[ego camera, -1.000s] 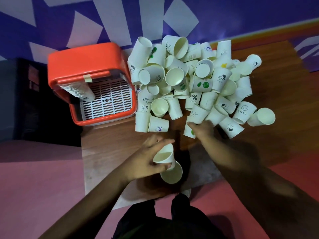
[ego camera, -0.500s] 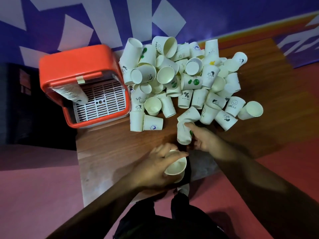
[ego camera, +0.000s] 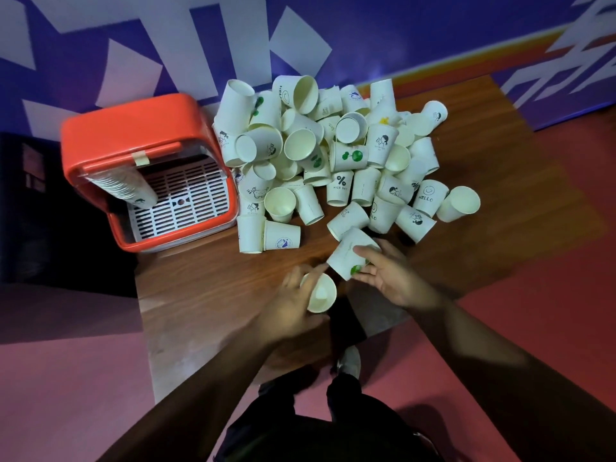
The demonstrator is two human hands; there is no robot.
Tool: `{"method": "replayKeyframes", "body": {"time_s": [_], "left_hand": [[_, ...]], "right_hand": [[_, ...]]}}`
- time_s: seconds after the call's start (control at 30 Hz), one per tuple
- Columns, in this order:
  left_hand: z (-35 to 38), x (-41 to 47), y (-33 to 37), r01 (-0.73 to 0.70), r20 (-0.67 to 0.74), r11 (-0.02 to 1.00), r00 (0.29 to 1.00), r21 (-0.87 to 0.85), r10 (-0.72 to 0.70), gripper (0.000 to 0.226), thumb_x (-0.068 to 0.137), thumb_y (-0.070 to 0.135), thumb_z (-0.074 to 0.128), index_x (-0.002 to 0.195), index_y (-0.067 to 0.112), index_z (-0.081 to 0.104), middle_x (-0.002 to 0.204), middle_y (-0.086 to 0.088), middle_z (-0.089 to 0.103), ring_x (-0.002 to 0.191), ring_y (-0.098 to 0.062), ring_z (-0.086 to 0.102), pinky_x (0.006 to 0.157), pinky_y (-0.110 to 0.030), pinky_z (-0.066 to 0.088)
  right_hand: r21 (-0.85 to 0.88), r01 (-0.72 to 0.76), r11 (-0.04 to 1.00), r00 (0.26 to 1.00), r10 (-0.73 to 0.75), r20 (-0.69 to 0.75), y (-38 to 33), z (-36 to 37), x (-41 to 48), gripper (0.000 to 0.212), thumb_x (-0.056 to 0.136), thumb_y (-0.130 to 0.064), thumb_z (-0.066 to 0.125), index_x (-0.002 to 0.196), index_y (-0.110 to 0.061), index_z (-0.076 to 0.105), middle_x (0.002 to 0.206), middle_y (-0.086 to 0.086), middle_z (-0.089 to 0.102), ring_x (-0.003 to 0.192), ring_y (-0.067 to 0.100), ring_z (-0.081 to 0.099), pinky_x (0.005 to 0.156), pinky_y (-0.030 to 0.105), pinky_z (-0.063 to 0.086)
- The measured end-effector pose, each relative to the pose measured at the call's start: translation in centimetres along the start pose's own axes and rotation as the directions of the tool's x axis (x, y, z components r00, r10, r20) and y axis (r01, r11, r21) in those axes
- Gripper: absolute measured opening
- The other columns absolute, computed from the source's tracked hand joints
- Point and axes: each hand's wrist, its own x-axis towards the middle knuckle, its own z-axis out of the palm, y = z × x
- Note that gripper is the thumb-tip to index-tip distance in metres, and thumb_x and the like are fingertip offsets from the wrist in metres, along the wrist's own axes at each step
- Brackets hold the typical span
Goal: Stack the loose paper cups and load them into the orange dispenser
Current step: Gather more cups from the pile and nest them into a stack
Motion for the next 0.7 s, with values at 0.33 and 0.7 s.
{"method": "replayKeyframes", "body": {"time_s": [0.33, 0.7], "left_hand": [[-3.4, -0.4, -0.2, 0.102, -0.101, 0.74, 0.969, -0.665, -0.224, 0.066, 0.082, 0.057, 0.064, 0.14, 0.027, 0.05, 0.133, 0.005, 0.059, 0.129, -0.012, 0.054, 0.111, -0.04, 0.044], [-1.3, -1.7, -3.2, 0.123, 0.053, 0.881, 0.992, -0.457, -0.111, 0.05, 0.084, 0.043, 0.069, 0.131, 0.045, 0.05, 0.129, 0.021, 0.052, 0.122, 0.009, 0.047, 0.109, -0.03, 0.041]], "right_hand": [[-0.55, 0.494, 0.673, 0.869, -0.385, 0.309, 2.1, 2.7, -4.1, 0.067, 0.076, -0.012, 0.079, 0.131, -0.026, 0.045, 0.124, -0.011, 0.057, 0.114, 0.001, 0.055, 0.096, 0.017, 0.045], [-0.769, 0.474, 0.429, 0.881, -0.229, 0.415, 7.2, 2.1, -3.0, 0.091, 0.073, -0.036, 0.076, 0.149, -0.029, 0.027, 0.156, -0.011, 0.026, 0.142, 0.002, 0.023, 0.116, 0.029, 0.025]]}}
